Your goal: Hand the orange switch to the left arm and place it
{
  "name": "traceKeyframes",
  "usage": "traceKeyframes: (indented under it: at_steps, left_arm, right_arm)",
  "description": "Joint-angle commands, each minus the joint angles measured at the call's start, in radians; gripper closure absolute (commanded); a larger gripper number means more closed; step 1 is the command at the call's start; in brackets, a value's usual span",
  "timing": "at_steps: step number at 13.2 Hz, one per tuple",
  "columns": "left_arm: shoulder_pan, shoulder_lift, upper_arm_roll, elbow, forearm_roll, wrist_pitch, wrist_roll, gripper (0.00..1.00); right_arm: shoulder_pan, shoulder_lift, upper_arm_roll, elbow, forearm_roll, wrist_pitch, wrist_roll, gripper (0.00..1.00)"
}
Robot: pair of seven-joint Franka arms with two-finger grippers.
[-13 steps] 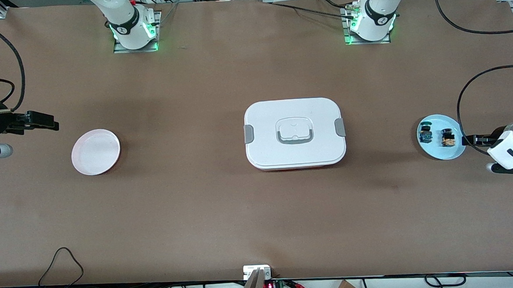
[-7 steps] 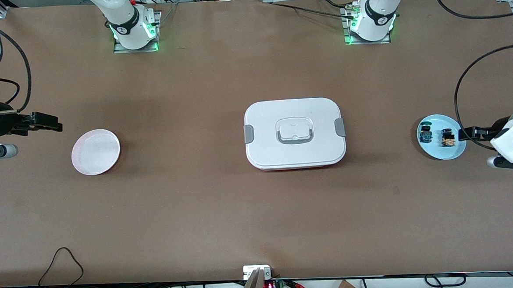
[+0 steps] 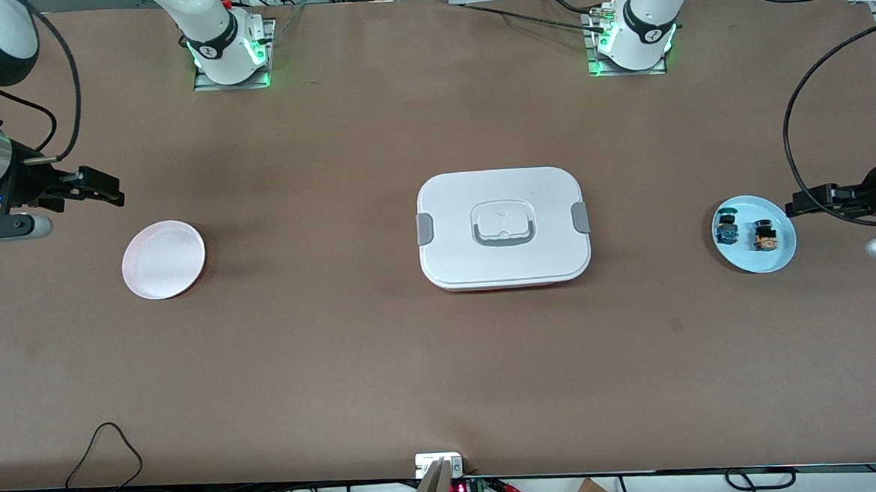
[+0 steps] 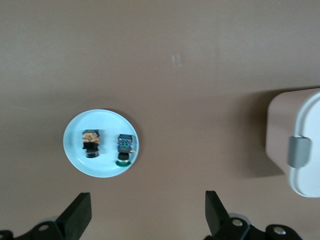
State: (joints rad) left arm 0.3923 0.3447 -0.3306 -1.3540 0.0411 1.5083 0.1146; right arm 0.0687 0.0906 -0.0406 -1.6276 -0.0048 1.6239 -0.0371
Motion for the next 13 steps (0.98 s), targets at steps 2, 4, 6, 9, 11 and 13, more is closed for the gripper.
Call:
traceKeyframes:
  at_steps: [2, 4, 6, 9, 11, 13]
  left_arm:
    - [-0.248, -0.137, 0.298, -0.141, -0.089, 0.019, 0.056, 0.0]
    - [-0.25, -0.217, 0.298, -0.276, -0.089, 0.116, 0.056, 0.0]
    - [-0.271, -0.265, 0.303, -0.351, -0.092, 0.154, 0.045, 0.0]
    - [-0.283, -0.318, 0.311, -0.402, -0.089, 0.173, 0.027, 0.0]
    - [-0.279, -0.319, 0.301, -0.387, -0.087, 0.139, -0.009, 0.0]
    - [-0.279, -0.32, 0.297, -0.387, -0.086, 0.135, -0.013, 0.0]
  right_arm:
    - [0.0, -0.017, -0.001, 0.017, -0.023, -0.001, 0.009, 0.0]
    - [-0.004, -0.018, -0.008, 0.055, -0.02, -0.035, 0.011, 0.0]
    - [-0.013, -0.017, -0.013, 0.081, -0.017, -0.068, 0.011, 0.0]
    - [-0.007, -0.017, -0.01, 0.088, -0.017, -0.079, 0.011, 0.0]
    - [-0.007, -0.018, -0.01, 0.091, -0.017, -0.09, 0.006, 0.0]
    - [-0.007, -0.018, -0.009, 0.091, -0.02, -0.091, 0.003, 0.0]
